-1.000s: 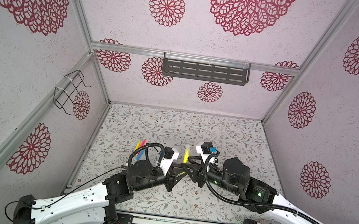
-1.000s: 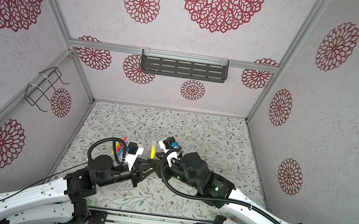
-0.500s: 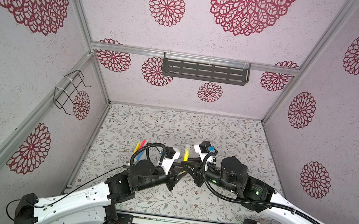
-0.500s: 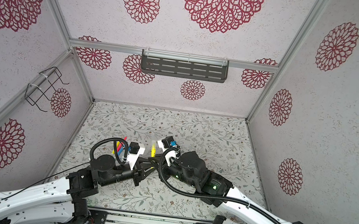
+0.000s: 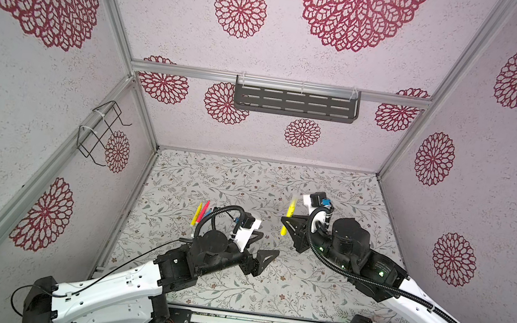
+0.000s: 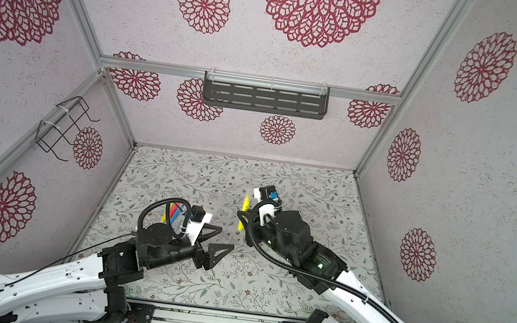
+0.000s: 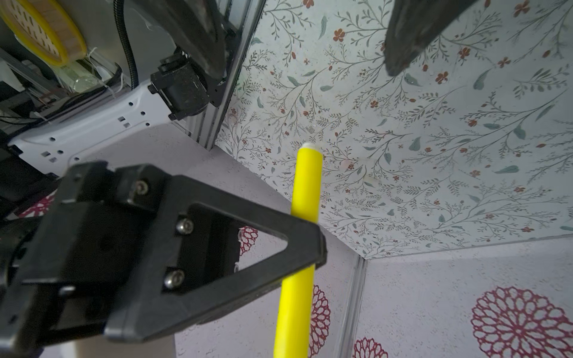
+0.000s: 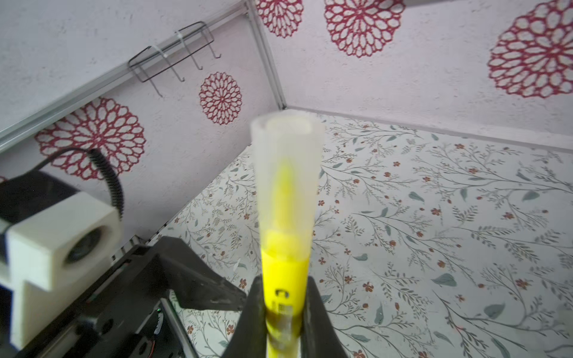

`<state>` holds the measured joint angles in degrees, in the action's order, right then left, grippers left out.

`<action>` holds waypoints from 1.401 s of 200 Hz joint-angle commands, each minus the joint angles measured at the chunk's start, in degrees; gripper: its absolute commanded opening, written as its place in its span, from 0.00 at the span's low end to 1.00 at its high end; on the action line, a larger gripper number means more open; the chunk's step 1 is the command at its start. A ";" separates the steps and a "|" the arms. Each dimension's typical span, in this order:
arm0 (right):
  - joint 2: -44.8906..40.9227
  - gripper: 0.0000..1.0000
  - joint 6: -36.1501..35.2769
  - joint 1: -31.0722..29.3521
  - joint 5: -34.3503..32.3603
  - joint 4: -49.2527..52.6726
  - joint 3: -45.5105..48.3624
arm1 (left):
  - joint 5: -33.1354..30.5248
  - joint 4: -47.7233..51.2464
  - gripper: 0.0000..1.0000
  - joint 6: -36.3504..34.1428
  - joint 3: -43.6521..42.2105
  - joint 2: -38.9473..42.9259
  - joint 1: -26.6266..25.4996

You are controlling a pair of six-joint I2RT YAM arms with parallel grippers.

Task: Insert the pens into the pen caps
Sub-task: 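Open the left gripper and draw back while the right gripper lifts the highlighter, then carry the capped highlighter to the far table side and release it with the right gripper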

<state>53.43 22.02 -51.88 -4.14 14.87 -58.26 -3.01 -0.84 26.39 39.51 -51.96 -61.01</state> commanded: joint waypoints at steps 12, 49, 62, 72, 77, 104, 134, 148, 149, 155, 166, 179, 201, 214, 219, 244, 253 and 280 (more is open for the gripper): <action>0.29 0.01 2.68 5.02 -5.46 8.34 -2.81 | -11.56 6.72 0.82 1.57 1.54 0.86 -0.11; 6.96 0.00 2.55 9.06 -12.88 20.67 -7.87 | -16.33 13.79 0.82 4.42 3.38 -2.31 0.58; 9.74 0.00 1.91 10.67 -14.73 23.45 -9.07 | -16.29 14.16 0.81 5.11 3.17 -2.92 0.65; 11.34 0.00 1.44 12.07 -15.56 24.43 -9.56 | -16.17 14.09 0.81 5.75 2.83 -3.05 0.65; 12.14 0.00 1.08 12.94 -15.70 24.82 -9.68 | -16.01 14.03 0.81 6.00 2.61 -3.01 0.66; 15.40 0.00 -1.14 19.47 -14.95 24.77 -9.70 | -15.28 13.55 0.81 7.46 1.07 -1.78 0.57; 19.35 0.00 -2.83 27.54 -12.47 24.85 -11.00 | -15.21 13.58 0.80 8.52 -1.25 1.10 0.59; 20.95 0.00 -4.40 29.91 -12.46 24.73 -11.78 | -14.95 13.71 0.80 9.00 -2.24 2.71 0.56; 21.07 0.00 -4.46 30.09 -12.46 24.75 -11.87 | -14.89 13.73 0.80 9.10 -2.33 2.86 0.59; 21.91 0.00 -5.19 31.05 -12.94 24.99 -12.34 | -14.69 13.72 0.80 9.33 -2.82 3.54 0.56; 23.89 0.00 -6.38 32.78 -14.16 25.59 -13.61 | -14.50 13.52 0.80 9.60 -3.84 4.66 0.60; 26.21 0.00 -8.99 34.41 -14.50 25.73 -15.09 | -14.55 13.55 0.79 9.82 -4.80 5.51 0.61; 31.00 0.00 -12.35 37.63 -15.71 25.98 -17.82 | -14.67 15.10 0.79 10.33 -5.39 6.49 0.54; 34.62 0.00 -13.35 39.96 -15.16 27.22 -20.18 | -14.57 15.42 0.78 10.67 -6.05 7.27 0.36; 36.03 0.00 -14.11 40.76 -14.19 27.53 -20.97 | -14.45 15.37 0.78 10.77 -6.38 7.60 0.32; 42.35 0.00 -18.04 43.18 -10.55 26.86 -22.98 | -14.31 15.38 0.78 11.38 -7.86 9.42 0.19; 44.52 0.00 -19.43 43.87 -10.43 26.92 -23.54 | -14.42 15.51 0.78 11.40 -8.12 10.05 0.19; 50.99 0.00 -21.25 46.89 -9.55 28.41 -26.68 | -13.87 15.71 0.77 11.74 -9.27 12.30 -0.15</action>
<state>101.34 4.69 -7.01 -15.35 41.06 -81.56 -17.17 14.98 36.80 31.55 -41.80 -60.80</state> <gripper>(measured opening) 0.170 0.774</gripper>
